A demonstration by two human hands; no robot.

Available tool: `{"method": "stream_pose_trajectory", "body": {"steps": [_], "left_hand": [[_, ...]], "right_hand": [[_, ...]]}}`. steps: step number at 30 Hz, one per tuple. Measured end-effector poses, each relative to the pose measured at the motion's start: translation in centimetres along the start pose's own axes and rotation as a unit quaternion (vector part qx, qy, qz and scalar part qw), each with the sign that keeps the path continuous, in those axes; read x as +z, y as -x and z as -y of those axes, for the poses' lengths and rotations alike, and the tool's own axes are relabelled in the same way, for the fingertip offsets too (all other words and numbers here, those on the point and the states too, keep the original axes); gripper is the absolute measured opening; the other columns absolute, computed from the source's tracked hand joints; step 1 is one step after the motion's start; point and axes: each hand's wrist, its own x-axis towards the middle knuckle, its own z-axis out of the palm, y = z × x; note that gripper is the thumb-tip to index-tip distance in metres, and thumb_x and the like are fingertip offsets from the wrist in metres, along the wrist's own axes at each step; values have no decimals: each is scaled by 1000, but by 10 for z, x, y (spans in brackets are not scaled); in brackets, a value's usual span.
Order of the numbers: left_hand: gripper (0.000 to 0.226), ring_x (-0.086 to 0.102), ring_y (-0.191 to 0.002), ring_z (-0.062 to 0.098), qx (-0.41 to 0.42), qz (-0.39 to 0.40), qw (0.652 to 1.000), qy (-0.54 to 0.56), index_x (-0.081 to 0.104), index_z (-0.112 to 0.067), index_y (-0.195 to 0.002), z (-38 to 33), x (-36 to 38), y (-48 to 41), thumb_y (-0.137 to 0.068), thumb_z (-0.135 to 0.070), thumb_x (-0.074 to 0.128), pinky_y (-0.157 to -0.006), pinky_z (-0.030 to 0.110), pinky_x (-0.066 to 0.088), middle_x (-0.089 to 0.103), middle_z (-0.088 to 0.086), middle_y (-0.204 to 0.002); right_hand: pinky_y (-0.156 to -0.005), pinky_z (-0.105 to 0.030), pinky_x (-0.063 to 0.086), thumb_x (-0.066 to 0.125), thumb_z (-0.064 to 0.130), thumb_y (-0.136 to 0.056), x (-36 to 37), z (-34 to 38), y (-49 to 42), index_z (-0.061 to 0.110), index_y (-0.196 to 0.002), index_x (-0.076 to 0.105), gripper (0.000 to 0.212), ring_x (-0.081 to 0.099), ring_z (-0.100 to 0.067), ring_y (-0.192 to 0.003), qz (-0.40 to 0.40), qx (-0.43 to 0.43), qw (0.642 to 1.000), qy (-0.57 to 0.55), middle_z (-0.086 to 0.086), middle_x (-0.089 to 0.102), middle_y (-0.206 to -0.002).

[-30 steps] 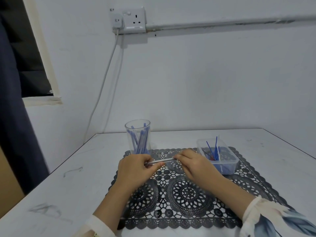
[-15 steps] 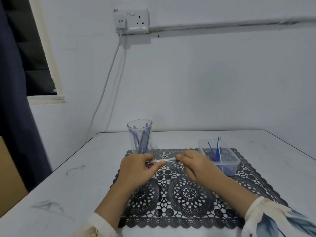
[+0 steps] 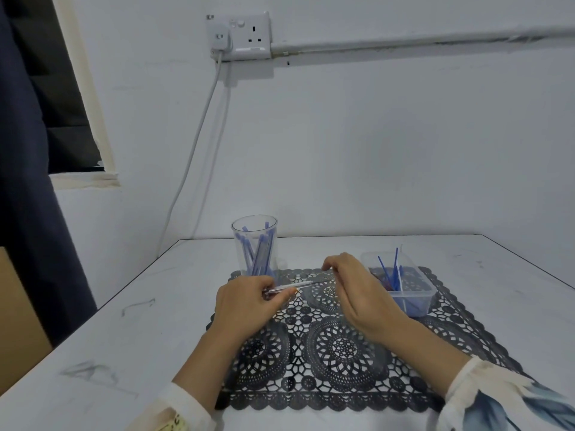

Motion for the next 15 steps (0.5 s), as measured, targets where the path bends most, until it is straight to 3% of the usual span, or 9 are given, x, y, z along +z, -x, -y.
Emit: {"method": "stream_pose_trajectory", "body": {"steps": [4,7,8,11,15], "left_hand": [[54,50,-59,3,-10,4,1000,-8,58,-22,-65,0,1,0,-78,-72,42,-49,22,28,56,-9,-57],[52,47,-57,3,-14,7,1000,-15,50,-23,-60,0,0,0,-80,-70,43,-49,22,27,53,-9,-56],[52,46,-57,3,-14,7,1000,-14,49,-23,-59,-1,0,0,-80,-70,43,-49,22,26,52,-9,-56],[53,47,-58,4,-9,4,1000,-14,52,-22,-61,-1,1,0,-80,-70,44,-48,22,26,53,-8,-56],[54,48,-58,3,-10,0,1000,-17,56,-21,-65,-2,1,0,-80,-71,43,-48,22,26,54,-8,-57]], "right_hand": [[-66,-14,34,25,17,-86,5,9,2,28,-117,33,33,45,3,-72,74,-24,997,-12,12,44,-87],[-68,-3,38,34,18,-89,8,11,3,19,-109,47,24,52,10,-77,105,-47,993,-28,11,54,-82],[-69,-5,42,38,18,-89,9,10,3,18,-103,51,19,55,6,-76,108,-65,992,-19,6,60,-81],[-66,-32,54,46,14,-88,18,-1,7,17,-95,55,12,61,-18,-78,142,-88,985,41,-3,64,-86],[-84,-37,47,50,10,-92,27,-11,13,9,-104,61,16,53,-22,-96,230,-74,967,80,-7,57,-102]]}}
